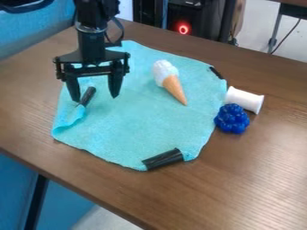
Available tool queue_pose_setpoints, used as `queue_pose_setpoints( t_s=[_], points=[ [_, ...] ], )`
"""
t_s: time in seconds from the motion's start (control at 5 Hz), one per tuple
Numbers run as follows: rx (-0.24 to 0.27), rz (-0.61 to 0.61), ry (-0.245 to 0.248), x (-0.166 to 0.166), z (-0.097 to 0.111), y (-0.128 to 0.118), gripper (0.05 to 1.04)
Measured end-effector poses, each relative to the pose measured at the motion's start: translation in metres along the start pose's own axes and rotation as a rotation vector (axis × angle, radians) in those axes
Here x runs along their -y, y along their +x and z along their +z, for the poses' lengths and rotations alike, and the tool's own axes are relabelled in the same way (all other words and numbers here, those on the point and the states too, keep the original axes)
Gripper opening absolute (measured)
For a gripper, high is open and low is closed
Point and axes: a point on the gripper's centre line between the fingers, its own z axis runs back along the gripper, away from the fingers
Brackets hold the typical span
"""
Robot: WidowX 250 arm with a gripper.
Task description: Unfold the cloth from top right to bottom left
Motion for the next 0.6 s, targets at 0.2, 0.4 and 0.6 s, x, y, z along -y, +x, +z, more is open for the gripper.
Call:
queue_pose_setpoints(
  t_s=[0.2,0.4,0.6],
  points=[
    [-0.012,0.022,0.021,-0.007,-0.006,0.006,0.934],
    [-0.019,0.027,0.042,-0.011,-0.007,0.006,0.67],
    [-0.027,0.04,0.069,-0.02,-0.01,0.009,0.37]
  ],
)
